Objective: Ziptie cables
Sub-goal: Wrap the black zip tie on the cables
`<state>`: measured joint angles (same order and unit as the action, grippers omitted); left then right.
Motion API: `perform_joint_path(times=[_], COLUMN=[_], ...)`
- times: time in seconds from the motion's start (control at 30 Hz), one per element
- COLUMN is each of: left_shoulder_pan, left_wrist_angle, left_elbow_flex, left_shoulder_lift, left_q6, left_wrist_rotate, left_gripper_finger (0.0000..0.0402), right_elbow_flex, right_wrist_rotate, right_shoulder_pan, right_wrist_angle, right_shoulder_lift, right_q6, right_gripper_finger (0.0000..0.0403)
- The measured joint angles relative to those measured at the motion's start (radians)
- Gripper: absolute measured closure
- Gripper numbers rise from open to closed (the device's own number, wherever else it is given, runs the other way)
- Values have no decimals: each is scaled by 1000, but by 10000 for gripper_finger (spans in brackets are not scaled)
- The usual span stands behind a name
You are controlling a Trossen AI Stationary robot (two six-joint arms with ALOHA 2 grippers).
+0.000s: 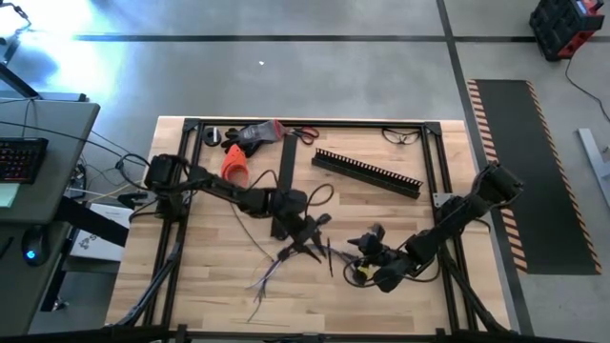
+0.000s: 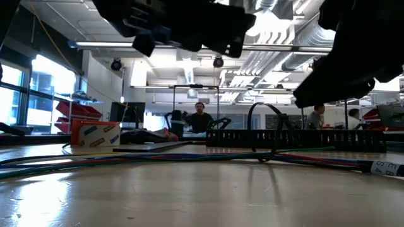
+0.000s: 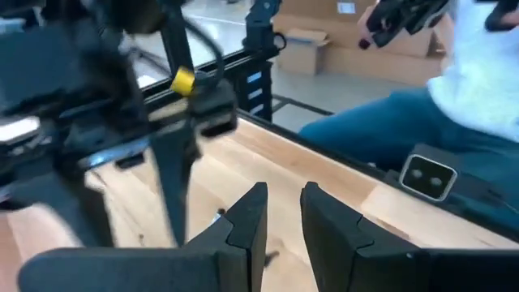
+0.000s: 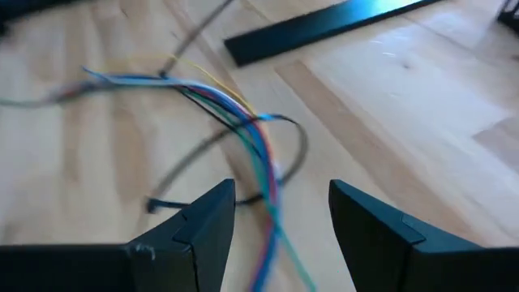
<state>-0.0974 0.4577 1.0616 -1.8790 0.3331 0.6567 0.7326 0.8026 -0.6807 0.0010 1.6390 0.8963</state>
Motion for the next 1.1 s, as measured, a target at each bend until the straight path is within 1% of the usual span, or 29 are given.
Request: perform_joint_path(times=[0.07,0.2,0.23,0.3,0.5,0.7,0.77,0.8,0.87,1.0,1.1], left_shoulder_pan=[-6,20,27,36,21,-17,-34,-41,-50,-60,-65], left_wrist_angle=[-5,-72,-98,-140,-188,-261,-275,-281,-285,-286,-277], left_elbow_flex=[20,65,71,80,85,85,85,85,85,85,85], left_shoulder_lift=[0,3,3,3,3,3,3,3,3,3,3], left_q6=[-1,8,22,46,112,190,222,230,233,245,273], left_wrist_rotate=[-1,95,113,138,143,115,88,69,63,64,64], left_gripper_finger=[341,341,341,341,341,341,338,334,320,277,244], right_elbow_flex=[0,41,61,103,225,304,323,332,344,361,361], right_wrist_rotate=[-15,-138,-159,-169,-159,-174,-179,-179,-185,-194,-245], right_shoulder_pan=[12,34,36,38,22,-1,-4,-3,-7,-14,-19], right_wrist_angle=[-46,-191,-233,-307,-362,-493,-498,-497,-498,-476,-427], right_shoulder_lift=[0,0,0,0,11,94,118,129,151,189,227], right_q6=[5,74,86,104,129,269,305,317,340,377,378], right_gripper_finger=[218,218,218,218,218,218,218,218,218,218,218])
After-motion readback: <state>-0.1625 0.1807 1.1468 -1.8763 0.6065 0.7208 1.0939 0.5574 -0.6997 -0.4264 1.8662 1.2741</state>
